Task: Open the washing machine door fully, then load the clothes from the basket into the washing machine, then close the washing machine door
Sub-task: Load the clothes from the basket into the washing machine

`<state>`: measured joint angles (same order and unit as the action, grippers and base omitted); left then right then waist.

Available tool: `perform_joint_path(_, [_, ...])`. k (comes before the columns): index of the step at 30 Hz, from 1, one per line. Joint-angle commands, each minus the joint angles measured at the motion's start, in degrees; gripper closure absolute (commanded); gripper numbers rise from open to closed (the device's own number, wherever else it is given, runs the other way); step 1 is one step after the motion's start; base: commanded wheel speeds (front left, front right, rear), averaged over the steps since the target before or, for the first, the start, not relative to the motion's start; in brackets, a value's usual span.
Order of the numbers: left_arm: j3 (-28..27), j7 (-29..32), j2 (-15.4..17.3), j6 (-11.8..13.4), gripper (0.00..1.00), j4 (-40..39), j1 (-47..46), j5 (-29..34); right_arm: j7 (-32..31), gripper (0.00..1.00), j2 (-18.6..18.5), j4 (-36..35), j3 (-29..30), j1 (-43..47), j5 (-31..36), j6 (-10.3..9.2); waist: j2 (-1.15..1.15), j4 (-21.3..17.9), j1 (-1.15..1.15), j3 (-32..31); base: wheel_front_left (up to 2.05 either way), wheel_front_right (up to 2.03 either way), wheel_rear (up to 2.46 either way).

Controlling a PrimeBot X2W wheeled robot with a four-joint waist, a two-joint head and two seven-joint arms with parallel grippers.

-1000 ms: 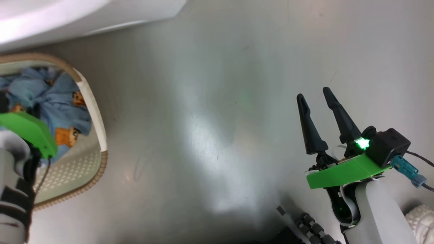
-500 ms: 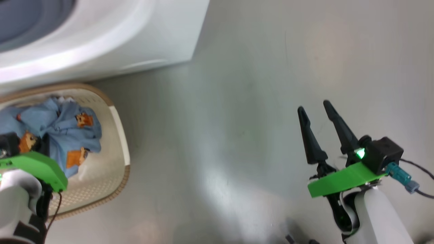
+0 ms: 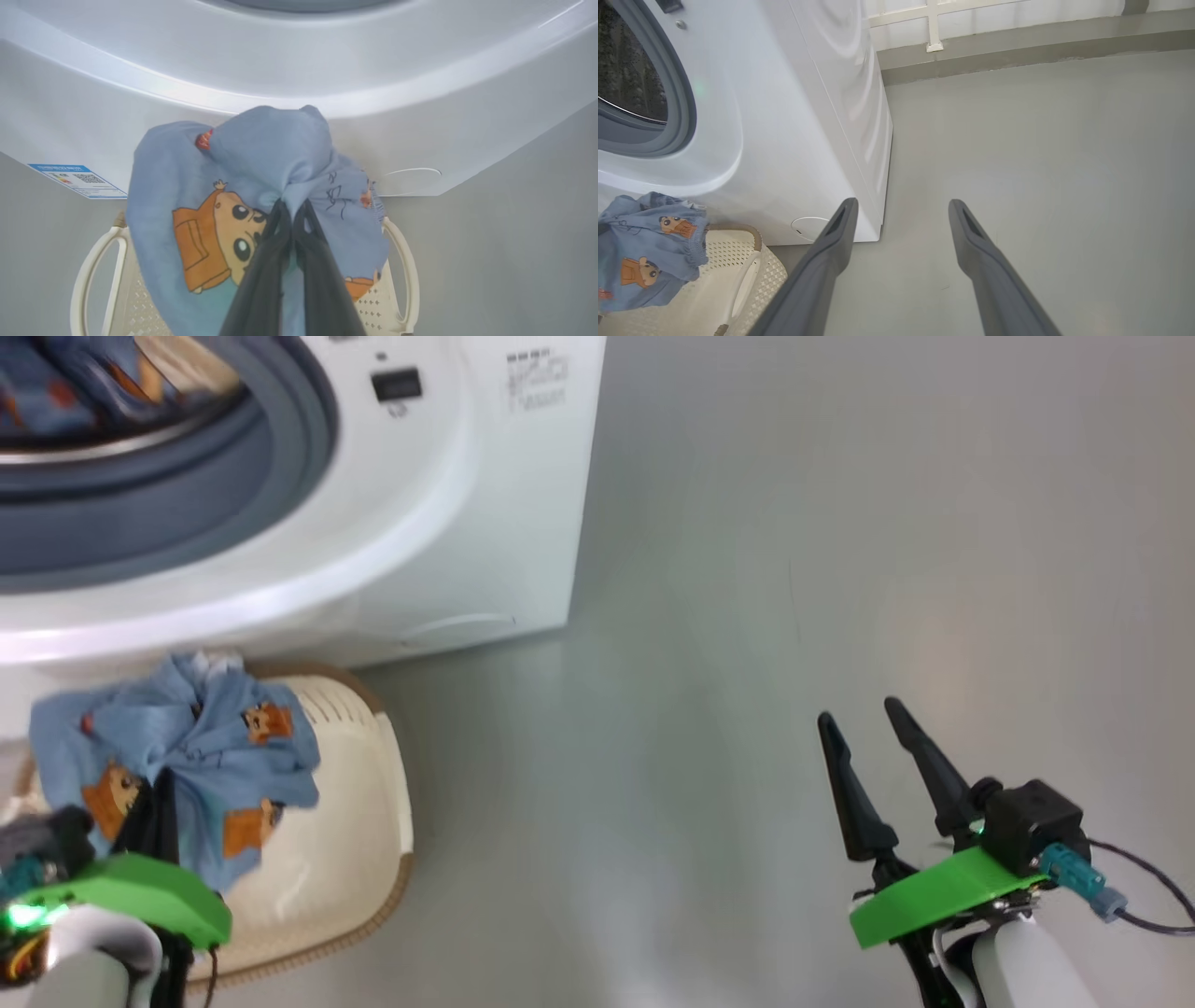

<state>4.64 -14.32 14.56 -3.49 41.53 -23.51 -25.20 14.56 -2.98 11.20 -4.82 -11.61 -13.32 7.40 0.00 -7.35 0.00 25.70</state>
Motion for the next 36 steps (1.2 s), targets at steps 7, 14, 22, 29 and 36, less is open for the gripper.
perform_joint_path(7, [-6.92,-0.67,-1.21,1.95,1.0,-14.98,9.67,3.9,0.44,0.0,-0.6,0.16,-1.84,3.04,1.09,0.09,0.0,2.06,0.0,-10.31,0.0,0.0,0.0])
perform_joint_path(14, [-9.8,-0.67,-3.25,2.39,1.0,-24.14,14.81,7.03,0.44,0.0,-0.98,0.57,-2.36,4.23,0.41,0.09,0.0,2.94,0.0,-14.15,0.0,0.0,0.0])
perform_joint_path(22, [-11.89,-0.67,-4.38,2.54,1.0,-31.09,19.97,10.11,0.44,0.0,-1.6,0.22,-3.89,5.31,0.66,0.09,0.0,3.82,0.0,-18.2,0.0,0.0,0.0])
perform_joint_path(29, [-12.66,-0.67,-5.45,2.49,1.0,-34.01,24.14,11.22,0.44,0.0,-1.93,0.35,-4.11,6.29,0.56,0.09,0.0,4.44,0.0,-21.02,0.0,0.0,0.0])
perform_joint_path(36, [-12.81,-0.68,-6.78,2.54,1.0,-36.04,27.23,12.1,0.29,0.0,-1.92,-0.04,-3.97,7.17,0.84,0.09,0.0,4.92,0.0,-22.53,0.0,0.0,0.0])
